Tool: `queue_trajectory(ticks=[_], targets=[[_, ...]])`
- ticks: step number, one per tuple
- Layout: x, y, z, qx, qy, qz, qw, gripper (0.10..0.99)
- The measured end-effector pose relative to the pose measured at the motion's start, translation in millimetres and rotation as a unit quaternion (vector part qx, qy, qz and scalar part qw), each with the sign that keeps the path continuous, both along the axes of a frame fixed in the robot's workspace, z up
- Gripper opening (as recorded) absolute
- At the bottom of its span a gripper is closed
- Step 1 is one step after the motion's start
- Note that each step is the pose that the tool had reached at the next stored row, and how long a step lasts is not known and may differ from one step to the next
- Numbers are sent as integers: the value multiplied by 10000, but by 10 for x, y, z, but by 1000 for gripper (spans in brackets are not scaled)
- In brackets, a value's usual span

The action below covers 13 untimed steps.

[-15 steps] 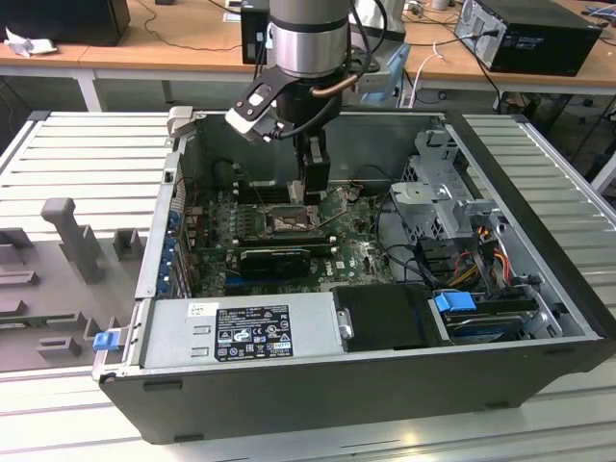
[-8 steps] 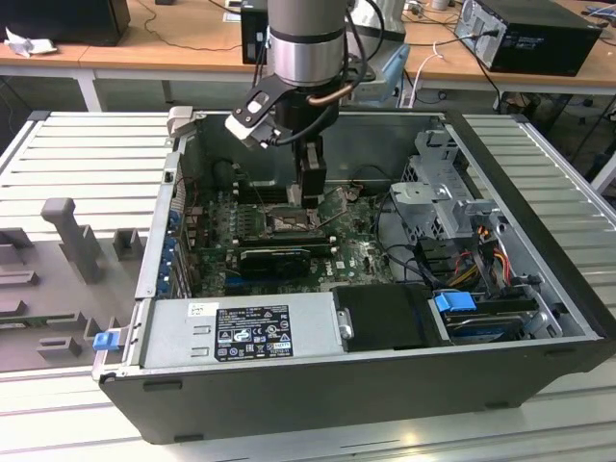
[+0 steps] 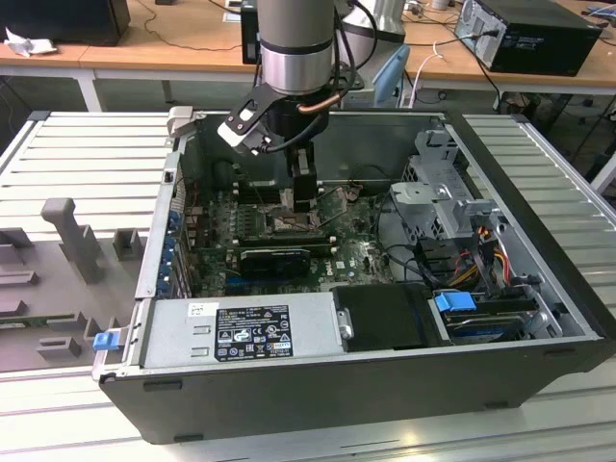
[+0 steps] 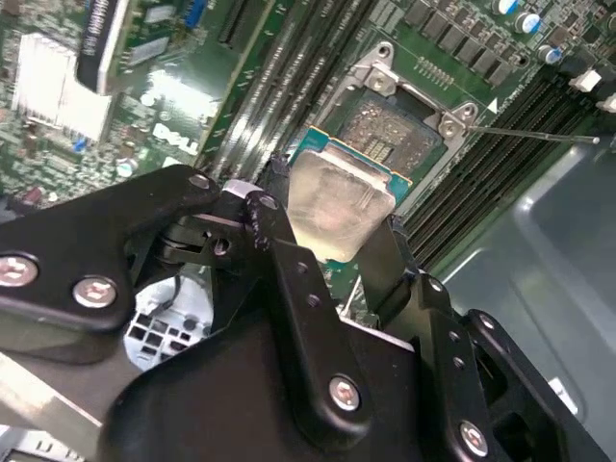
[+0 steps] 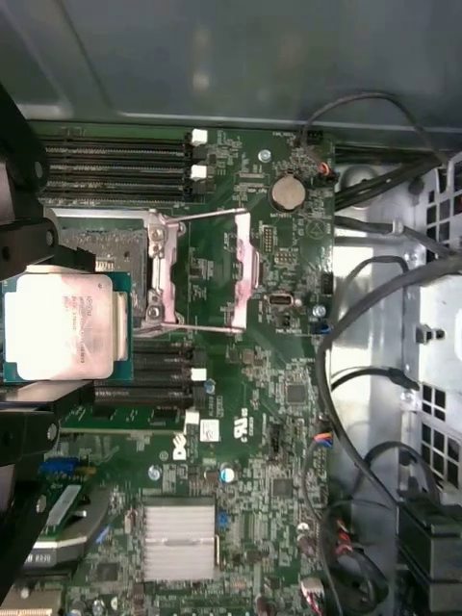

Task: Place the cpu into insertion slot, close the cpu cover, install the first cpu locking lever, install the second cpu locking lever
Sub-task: 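Place the cpu into insertion slot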

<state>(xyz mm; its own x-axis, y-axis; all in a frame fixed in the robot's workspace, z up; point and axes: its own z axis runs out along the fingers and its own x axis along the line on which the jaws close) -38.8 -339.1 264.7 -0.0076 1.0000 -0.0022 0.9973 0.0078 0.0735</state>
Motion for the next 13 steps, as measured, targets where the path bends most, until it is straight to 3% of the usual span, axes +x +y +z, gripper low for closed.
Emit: queue_trajectory(ticks=[1, 3, 8, 13], targets=[[-7, 40, -40, 1, -1, 0, 10000, 529], [-15, 65, -75, 1, 0, 0, 10000, 529], [-55, 151, -244, 0, 0, 0, 10000, 529], [-57, 158, -313, 0, 0, 0, 10000, 529]])
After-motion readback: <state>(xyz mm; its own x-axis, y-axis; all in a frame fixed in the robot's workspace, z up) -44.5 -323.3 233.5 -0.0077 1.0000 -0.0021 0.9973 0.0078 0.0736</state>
